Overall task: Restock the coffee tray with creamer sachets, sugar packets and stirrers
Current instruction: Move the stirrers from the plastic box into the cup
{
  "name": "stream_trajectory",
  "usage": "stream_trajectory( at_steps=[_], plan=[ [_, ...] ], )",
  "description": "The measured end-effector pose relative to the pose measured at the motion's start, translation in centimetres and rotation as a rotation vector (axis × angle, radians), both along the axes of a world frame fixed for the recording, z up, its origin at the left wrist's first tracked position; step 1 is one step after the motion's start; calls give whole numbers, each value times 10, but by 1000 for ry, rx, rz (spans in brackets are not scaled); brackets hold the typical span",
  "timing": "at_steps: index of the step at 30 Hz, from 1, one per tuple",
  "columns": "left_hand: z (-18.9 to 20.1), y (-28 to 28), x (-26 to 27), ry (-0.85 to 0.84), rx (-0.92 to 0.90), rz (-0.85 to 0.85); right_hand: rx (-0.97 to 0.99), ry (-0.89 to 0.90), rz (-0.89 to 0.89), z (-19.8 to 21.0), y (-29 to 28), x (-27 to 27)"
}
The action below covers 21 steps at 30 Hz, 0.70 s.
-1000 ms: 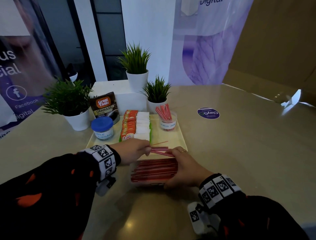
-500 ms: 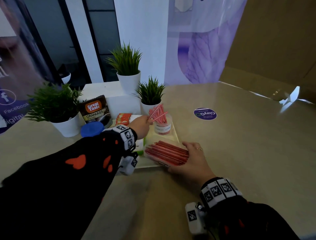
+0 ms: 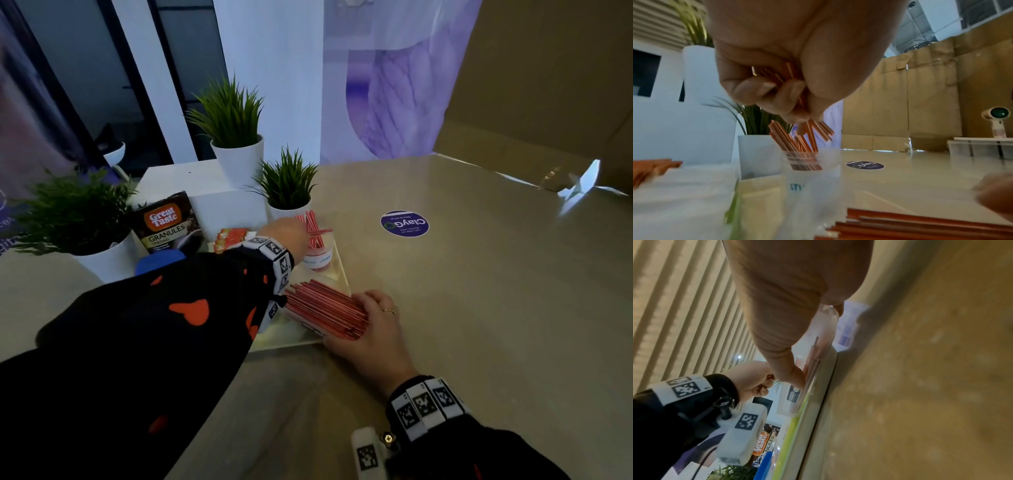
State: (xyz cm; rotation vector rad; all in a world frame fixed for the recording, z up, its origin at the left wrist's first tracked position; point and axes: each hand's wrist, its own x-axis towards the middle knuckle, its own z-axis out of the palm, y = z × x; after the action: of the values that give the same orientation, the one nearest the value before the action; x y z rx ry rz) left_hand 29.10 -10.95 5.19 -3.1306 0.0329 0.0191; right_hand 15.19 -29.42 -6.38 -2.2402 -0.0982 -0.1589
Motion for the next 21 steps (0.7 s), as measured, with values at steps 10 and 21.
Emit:
stream_trajectory(
  at_steps=[10, 21],
  plan=[
    [26, -1, 23, 35, 86, 33, -12, -40, 6, -1, 1, 1],
    [25, 3, 21, -127, -286, 32, -12, -26, 19, 0, 2, 1]
  ],
)
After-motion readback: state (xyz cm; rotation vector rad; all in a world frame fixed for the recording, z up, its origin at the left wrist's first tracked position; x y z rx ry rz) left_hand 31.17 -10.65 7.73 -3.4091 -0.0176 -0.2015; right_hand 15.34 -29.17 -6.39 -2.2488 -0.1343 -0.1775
